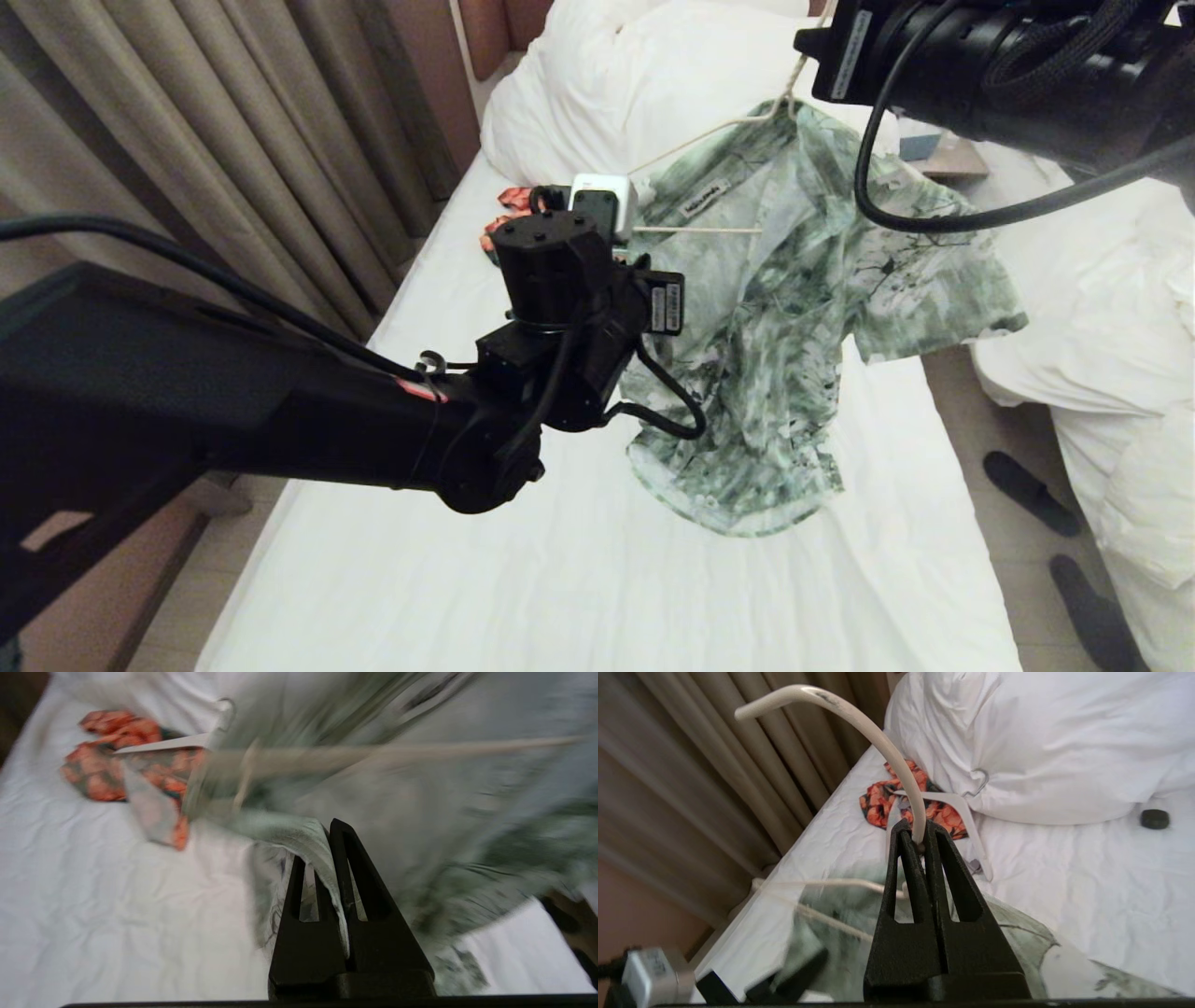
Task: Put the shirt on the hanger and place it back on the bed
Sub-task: Take the clothes hanger out of the clothes
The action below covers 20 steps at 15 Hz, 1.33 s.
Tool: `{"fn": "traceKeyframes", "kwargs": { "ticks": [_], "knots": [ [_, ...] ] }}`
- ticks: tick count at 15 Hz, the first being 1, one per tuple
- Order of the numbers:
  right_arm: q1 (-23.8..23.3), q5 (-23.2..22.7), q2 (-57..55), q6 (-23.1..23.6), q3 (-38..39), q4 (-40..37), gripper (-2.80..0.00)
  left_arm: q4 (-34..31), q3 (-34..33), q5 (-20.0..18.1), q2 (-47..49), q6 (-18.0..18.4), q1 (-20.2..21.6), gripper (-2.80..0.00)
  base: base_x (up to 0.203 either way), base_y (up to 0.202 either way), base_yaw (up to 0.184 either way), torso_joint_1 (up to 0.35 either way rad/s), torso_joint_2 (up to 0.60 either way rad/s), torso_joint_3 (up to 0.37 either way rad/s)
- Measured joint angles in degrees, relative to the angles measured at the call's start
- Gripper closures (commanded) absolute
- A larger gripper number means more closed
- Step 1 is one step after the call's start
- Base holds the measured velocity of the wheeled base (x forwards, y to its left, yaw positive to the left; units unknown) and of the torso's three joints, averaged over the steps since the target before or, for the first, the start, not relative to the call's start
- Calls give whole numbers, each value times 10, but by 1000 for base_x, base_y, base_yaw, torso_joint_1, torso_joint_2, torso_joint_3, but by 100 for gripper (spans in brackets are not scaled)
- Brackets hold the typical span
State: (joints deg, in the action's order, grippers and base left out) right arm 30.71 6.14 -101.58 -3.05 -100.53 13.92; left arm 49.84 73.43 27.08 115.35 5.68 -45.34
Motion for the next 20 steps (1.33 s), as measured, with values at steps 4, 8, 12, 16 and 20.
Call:
{"fn": "traceKeyframes", "kwargs": {
  "ticks": [4, 8, 12, 16, 20],
  "knots": [
    [8, 8, -9, -1, 0, 4, 0, 0, 19, 20, 32, 11, -46, 0, 0, 0, 0, 0, 0, 0],
    [1, 8, -11, -1, 1, 5, 0, -3, 25, 48, 59, 11, -47, 0, 0, 0, 0, 0, 0, 0],
    [-5, 7, -13, -1, 0, 5, 0, -2, 18, 50, 60, 11, -46, 0, 0, 0, 0, 0, 0, 0],
    [-17, 7, -18, -1, -1, 7, 0, -2, 11, 49, 63, 11, -36, 0, 0, 0, 0, 0, 0, 0],
    [-32, 8, -26, -1, 2, 28, 0, 0, 6, 48, 73, 10, -10, 0, 0, 0, 0, 0, 0, 0]
  ]
}}
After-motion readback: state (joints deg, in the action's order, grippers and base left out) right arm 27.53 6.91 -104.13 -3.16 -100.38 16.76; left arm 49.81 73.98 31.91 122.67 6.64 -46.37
